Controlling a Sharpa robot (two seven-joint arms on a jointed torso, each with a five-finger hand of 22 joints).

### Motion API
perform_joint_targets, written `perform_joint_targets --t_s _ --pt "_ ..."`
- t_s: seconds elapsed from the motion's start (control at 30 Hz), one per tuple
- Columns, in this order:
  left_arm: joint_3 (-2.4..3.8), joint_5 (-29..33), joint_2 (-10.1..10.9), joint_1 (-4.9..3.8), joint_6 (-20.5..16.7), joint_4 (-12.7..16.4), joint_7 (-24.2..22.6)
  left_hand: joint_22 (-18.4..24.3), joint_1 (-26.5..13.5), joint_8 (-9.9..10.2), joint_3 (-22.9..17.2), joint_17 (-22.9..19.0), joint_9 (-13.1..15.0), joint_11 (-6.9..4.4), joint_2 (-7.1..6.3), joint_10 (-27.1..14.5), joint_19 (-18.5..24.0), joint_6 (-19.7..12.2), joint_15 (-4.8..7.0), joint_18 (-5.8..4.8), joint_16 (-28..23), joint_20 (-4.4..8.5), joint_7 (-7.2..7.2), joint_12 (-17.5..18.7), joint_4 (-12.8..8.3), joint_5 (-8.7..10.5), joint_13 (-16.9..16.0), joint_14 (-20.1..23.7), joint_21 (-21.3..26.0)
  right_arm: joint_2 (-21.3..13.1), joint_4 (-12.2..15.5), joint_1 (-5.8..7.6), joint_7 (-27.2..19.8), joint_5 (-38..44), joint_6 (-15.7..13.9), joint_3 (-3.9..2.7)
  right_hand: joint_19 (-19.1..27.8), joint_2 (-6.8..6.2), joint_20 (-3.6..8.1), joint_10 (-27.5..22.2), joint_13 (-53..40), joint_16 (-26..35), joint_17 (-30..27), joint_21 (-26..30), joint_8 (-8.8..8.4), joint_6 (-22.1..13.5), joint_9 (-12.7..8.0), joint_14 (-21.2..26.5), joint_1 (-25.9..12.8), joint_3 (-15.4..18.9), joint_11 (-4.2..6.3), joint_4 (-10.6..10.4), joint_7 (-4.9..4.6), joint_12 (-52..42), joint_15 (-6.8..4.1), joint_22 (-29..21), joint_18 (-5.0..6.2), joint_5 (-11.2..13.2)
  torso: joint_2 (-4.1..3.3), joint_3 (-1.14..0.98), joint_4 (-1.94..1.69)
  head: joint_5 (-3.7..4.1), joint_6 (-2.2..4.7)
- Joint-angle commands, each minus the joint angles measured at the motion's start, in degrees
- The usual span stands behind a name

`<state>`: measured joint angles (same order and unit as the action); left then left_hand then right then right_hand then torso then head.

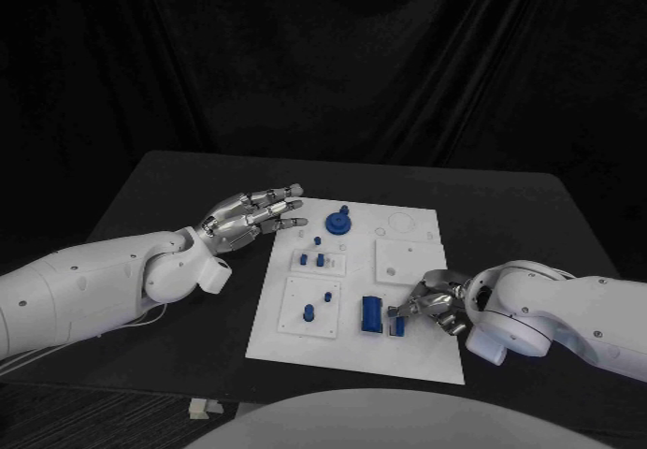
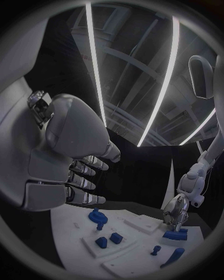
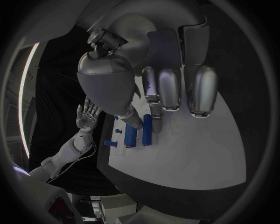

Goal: Assemble the parts on the task board

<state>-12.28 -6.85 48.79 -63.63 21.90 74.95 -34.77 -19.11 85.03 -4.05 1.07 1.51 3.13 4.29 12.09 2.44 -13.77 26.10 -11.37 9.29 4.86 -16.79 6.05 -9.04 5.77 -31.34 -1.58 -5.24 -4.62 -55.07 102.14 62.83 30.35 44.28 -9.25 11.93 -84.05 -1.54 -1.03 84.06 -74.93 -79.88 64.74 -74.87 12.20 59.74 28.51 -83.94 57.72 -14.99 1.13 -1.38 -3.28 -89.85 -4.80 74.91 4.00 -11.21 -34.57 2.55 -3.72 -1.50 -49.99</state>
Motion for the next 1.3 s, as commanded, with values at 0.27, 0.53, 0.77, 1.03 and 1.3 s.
perform_joint_targets --t_s 0.27,0.53,0.77,1.03,1.3 --pt "0.05 0.4 -0.2 0.14 0.9 0.0 -0.4 0.1 -0.5 -0.3 -0.5 0.0 0.0 0.65 -0.01 0.0 -0.2 0.3 -0.45 -0.37 0.3 0.12 0.43 -0.2 0.0 -0.28 0.0 0.1 -0.2 0.0 0.2 -0.23 1.3 2.1 2.8 0.01 -0.7 -1.55 -0.44 5.9 -15.1 0.3 -0.2 1.3 0.21 -1.1 -0.5 -2.1 -1.2 4.6 -0.2 -1.4 -0.21 -0.1 0.04 10.0 -0.27 6.2 -0.04 0.0 -0.02 0.02 -0.01" --pt "0.05 0.4 -0.2 0.17 1.0 -0.1 -0.2 0.1 -0.5 -0.3 -0.5 0.0 0.0 0.65 -0.01 0.0 -0.2 0.3 -0.45 -0.37 0.3 0.12 0.43 -0.2 0.0 -0.28 0.0 0.1 -0.2 -0.1 0.2 -0.25 0.6 2.6 1.5 0.01 -0.6 -0.58 -0.43 5.9 -15.1 0.2 0.0 1.6 0.9 -1.1 -0.6 -2.1 -2.7 7.8 -0.12 -4.2 -0.09 -0.1 -0.01 9.9 -0.2 8.0 0.01 -0.01 0.02 -0.09 -0.01" --pt "0.05 0.4 -0.2 0.19 1.1 -0.2 0.0 0.1 -0.5 -0.3 -0.5 0.0 0.0 0.65 -0.01 0.0 -0.2 0.3 -0.45 -0.37 0.3 0.12 0.43 -0.2 0.0 -0.28 0.0 0.1 -0.2 -0.3 0.3 -0.25 0.1 2.7 0.6 0.01 -0.6 0.87 -0.2 5.9 -15.1 0.2 0.1 1.6 2.66 0.2 0.1 -2.2 -3.4 9.7 0.34 -6.2 0.49 -0.1 -0.34 9.9 -0.19 7.6 -0.01 -0.01 0.01 -0.08 -0.01" --pt "0.05 0.4 -0.2 0.23 1.3 -0.3 0.3 0.2 -0.6 -0.4 -0.6 0.0 0.0 0.68 -0.03 0.0 -0.2 0.6 -0.45 -0.39 0.3 0.13 0.48 -0.2 0.0 -0.28 0.0 0.2 -0.2 -0.6 0.4 -0.25 0.0 2.7 0.2 0.01 -0.7 2.2 1.09 5.9 -15.1 0.1 0.5 1.7 11.48 0.1 8.2 -2.2 -2.4 13.2 1.95 -8.4 2.36 -0.1 -1.66 10.0 -0.19 7.3 -0.01 -0.02 -0.02 -0.08 -0.01" --pt "0.05 0.4 -0.3 0.26 1.4 -0.3 0.5 0.2 -0.6 -0.4 -0.6 0.0 0.0 0.68 -0.03 0.0 -0.2 0.6 -0.45 -0.39 0.3 0.13 0.48 -0.2 0.0 -0.28 0.0 0.2 -0.2 -0.8 0.5 -0.25 -0.1 2.7 0.1 0.0 -0.7 3.02 1.44 5.9 -15.1 0.0 0.7 1.8 18.19 -3.3 15.9 -2.3 -1.6 15.3 2.43 -9.7 2.88 -0.1 -2.08 10.0 -0.21 7.0 0.01 -0.03 0.01 -0.11 -0.01"
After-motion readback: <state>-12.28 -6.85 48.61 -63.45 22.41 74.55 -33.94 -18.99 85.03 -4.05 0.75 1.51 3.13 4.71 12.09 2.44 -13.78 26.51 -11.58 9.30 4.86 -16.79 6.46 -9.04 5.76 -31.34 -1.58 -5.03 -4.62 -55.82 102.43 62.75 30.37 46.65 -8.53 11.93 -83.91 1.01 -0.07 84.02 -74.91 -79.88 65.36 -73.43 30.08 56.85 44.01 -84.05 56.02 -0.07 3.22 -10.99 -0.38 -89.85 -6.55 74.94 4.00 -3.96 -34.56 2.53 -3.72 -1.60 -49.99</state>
